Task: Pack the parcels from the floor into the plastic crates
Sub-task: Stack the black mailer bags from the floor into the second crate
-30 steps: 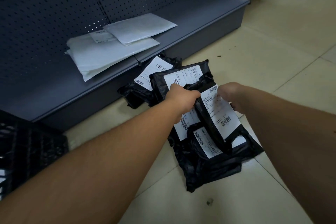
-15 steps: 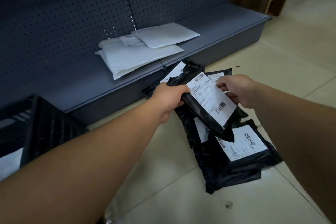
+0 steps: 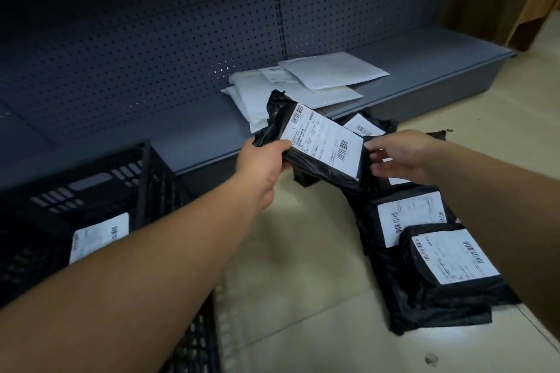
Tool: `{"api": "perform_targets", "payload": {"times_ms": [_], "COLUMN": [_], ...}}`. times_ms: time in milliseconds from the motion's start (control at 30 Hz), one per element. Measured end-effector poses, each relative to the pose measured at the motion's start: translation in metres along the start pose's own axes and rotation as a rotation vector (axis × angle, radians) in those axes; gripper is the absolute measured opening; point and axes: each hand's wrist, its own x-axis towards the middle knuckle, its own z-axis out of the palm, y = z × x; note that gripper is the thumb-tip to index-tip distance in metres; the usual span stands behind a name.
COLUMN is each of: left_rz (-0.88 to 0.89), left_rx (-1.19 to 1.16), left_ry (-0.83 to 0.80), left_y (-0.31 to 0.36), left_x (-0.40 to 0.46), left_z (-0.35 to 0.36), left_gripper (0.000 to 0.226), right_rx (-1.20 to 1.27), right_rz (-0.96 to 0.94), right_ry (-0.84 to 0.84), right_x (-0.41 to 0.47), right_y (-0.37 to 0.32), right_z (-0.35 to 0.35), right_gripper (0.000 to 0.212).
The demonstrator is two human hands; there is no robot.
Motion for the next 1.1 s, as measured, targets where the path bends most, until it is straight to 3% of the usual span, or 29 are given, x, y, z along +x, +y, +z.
{"api": "perform_targets", "payload": {"times_ms": [233,367,467,567,833,1100], "left_rz": [0.017,0.019,0.012,0.019,-0.038,0.026], "left_rx": [-0.138,-0.195,-0.242,-0.191,0.143,0.129], "left_ry": [0.055,0.069,0.064,0.022,-0.08,0.154], "left_y": [0.024,0.035,0.045,0.052,0.077,0.083], "left_x": [-0.006,-0.006,-0.007,-0.011,-0.03,-0.04], "left_z": [-0.041,-0.073,-0.097,-0.122,-0.181,-0.241], "left_gripper": [0.039,0.052,0.049,0.049,0.035,0.028], "right_rx": [0.016,0.04,0.1,0.144,0.187,0.146], "right_rz": [-0.003,-0.029,-0.065,-0.104,-0.202,-0.262], "right_ry": [-0.155,-0.171,-0.173,-0.17,-0.161,-0.23], "right_x": [-0.016,-0.025,-0.032,-0.037,-0.054,-0.085], "right_y": [-0.027,-0.042,-0.051,-0.058,-0.077,-0.086], "right_z": [0.048,0.075,0.097,0.116,0.16,0.214], "right_gripper": [0.019,0.012,0.009,0.019,0.018,0.014]}}
